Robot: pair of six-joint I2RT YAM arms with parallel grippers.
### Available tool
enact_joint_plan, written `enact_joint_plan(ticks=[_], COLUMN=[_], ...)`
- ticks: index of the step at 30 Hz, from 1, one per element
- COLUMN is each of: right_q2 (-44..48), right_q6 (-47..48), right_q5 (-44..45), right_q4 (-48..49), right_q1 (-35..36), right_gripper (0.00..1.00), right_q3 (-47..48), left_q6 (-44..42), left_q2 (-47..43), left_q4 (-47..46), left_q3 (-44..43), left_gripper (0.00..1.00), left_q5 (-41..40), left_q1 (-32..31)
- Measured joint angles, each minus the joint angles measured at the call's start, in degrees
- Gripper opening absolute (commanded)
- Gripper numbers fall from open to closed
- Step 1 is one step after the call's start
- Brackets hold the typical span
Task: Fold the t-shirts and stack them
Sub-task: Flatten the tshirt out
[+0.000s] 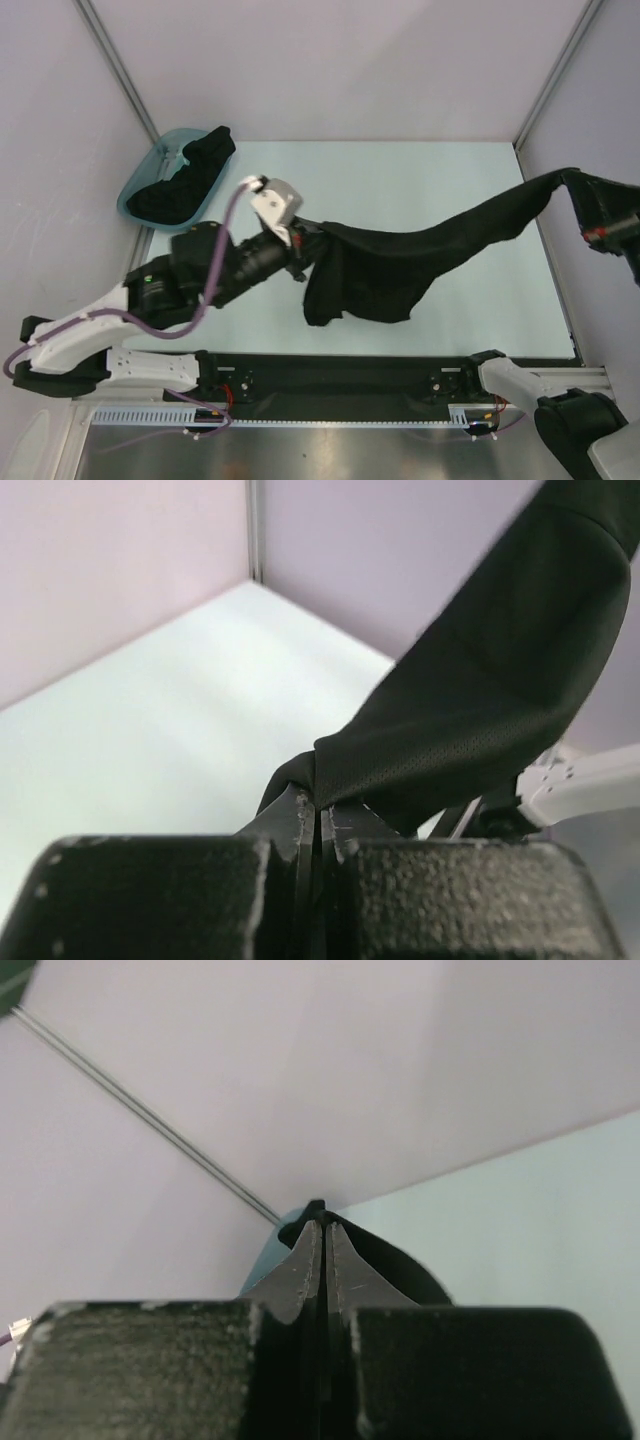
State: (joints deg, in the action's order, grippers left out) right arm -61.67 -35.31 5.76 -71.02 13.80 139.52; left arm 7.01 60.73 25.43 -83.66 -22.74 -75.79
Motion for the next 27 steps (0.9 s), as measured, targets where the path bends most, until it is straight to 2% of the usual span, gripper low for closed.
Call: enact_joint_plan(ticks=[6,11,14,16,18,21,24,25,26,27], right_q2=[6.6,7.7,7.3,6.6,6.2,3.3,-6.6,-11.0,-15.5,-20.2], right_q6=[1.2,1.8,2.2,2.6,3.0,3.6,4.2,4.5,5.0,5.3], right_q5=[2.3,5.6,7.2,7.6,7.6,7.5,5.4,4.5,3.6,2.6], right_q4=[4.1,7.6,9.2,11.6,15.6,22.5,27.1,29.7,32.5,34.5], right_q1=[0.1,0.1,0.6,1.2,1.6,1.6,0.0,-0.5,-1.1,-1.7], right_gripper=[0.00,0.00,0.00,0.00,0.00,0.00,0.00,0.02,0.12,0.22], right_q3=[0.9,1.4,-0.6,-4.0,-10.4,-21.7,-27.3,-28.3,-29.3,-30.1], left_q6=[0.1,0.3,0.6,1.5,2.6,5.9,8.8,9.4,10.2,10.6], left_q2=[-5.7,-5.2,-4.0,-3.5,-3.6,-3.2,2.9,5.9,10.6,14.0], left_q4=[3.3,5.1,5.2,3.7,2.3,-1.4,-3.6,-4.3,-4.3,-4.4], left_q3=[-2.1,-1.9,-0.3,3.8,9.2,19.1,24.1,24.0,22.9,21.7], left_gripper=[0.00,0.00,0.00,0.00,0.00,0.00,0.00,0.02,0.28,0.47], left_q5=[0.0,3.7,6.1,8.8,12.8,20.8,28.9,30.0,31.0,30.9], left_q1=[0.0,0.0,0.1,1.8,5.4,17.0,31.7,35.0,38.7,41.0])
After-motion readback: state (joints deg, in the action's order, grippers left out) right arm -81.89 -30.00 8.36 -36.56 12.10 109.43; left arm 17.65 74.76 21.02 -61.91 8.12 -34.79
